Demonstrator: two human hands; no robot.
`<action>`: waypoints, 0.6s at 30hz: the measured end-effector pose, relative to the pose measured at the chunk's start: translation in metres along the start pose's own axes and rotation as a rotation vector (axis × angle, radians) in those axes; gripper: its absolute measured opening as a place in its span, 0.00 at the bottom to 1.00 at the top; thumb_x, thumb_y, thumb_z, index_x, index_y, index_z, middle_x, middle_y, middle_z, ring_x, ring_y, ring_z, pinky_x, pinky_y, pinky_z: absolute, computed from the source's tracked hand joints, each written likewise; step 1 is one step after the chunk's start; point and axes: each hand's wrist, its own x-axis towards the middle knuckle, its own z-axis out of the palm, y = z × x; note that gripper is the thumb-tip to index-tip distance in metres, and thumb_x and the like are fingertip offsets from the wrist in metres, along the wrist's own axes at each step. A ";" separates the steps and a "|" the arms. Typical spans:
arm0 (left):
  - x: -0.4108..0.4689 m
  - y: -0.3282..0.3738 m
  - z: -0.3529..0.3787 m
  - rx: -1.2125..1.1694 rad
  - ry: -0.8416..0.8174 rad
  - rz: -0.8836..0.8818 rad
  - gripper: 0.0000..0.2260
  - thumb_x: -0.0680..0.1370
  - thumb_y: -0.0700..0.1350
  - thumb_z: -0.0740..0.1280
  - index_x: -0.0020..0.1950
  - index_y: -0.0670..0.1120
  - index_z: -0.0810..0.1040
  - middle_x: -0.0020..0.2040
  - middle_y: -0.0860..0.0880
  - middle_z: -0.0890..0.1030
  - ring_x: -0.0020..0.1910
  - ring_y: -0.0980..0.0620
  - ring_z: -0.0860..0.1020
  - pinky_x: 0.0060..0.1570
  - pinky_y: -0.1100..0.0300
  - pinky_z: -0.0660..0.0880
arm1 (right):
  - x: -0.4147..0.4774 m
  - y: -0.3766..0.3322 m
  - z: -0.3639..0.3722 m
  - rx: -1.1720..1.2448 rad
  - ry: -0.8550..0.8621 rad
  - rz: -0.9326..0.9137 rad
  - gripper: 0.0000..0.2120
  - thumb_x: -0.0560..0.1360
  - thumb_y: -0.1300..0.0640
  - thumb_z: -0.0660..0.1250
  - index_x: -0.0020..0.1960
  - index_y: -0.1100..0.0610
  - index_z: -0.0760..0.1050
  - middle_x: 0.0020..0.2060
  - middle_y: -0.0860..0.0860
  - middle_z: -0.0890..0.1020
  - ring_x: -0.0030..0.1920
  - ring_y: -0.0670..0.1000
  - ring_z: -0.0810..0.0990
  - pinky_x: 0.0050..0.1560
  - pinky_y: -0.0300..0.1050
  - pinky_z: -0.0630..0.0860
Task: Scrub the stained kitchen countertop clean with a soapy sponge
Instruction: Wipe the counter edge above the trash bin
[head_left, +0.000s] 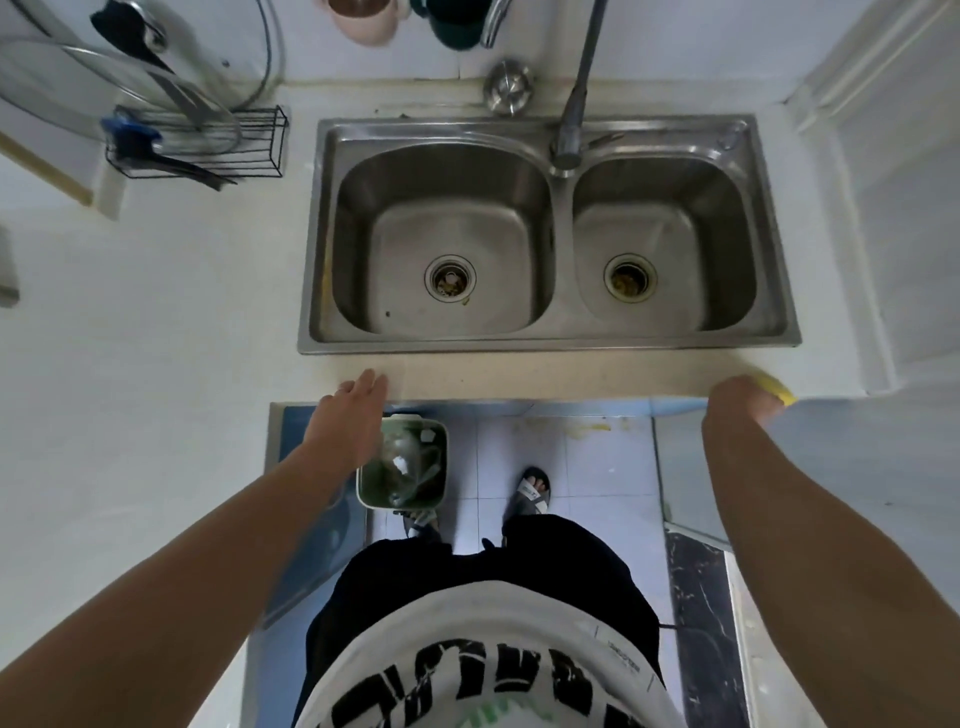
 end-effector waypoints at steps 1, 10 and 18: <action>0.000 -0.002 -0.001 0.011 -0.010 0.001 0.32 0.78 0.41 0.68 0.79 0.44 0.58 0.78 0.44 0.62 0.69 0.42 0.71 0.65 0.46 0.74 | 0.000 0.000 0.007 -0.303 0.024 -0.169 0.21 0.75 0.54 0.71 0.67 0.55 0.75 0.57 0.52 0.79 0.56 0.50 0.80 0.53 0.43 0.77; 0.004 -0.018 0.000 -0.058 -0.008 -0.020 0.30 0.77 0.38 0.68 0.77 0.42 0.62 0.75 0.43 0.65 0.63 0.41 0.74 0.58 0.45 0.77 | -0.134 -0.015 0.055 0.205 -0.026 -0.144 0.15 0.78 0.55 0.59 0.62 0.60 0.74 0.50 0.57 0.79 0.54 0.57 0.79 0.46 0.42 0.73; 0.001 -0.085 0.017 -0.185 0.014 -0.172 0.29 0.79 0.41 0.67 0.78 0.43 0.62 0.81 0.44 0.62 0.72 0.40 0.70 0.65 0.44 0.76 | -0.267 -0.091 0.168 -0.042 -0.495 -0.954 0.13 0.81 0.48 0.53 0.60 0.50 0.73 0.46 0.51 0.78 0.47 0.53 0.76 0.46 0.50 0.70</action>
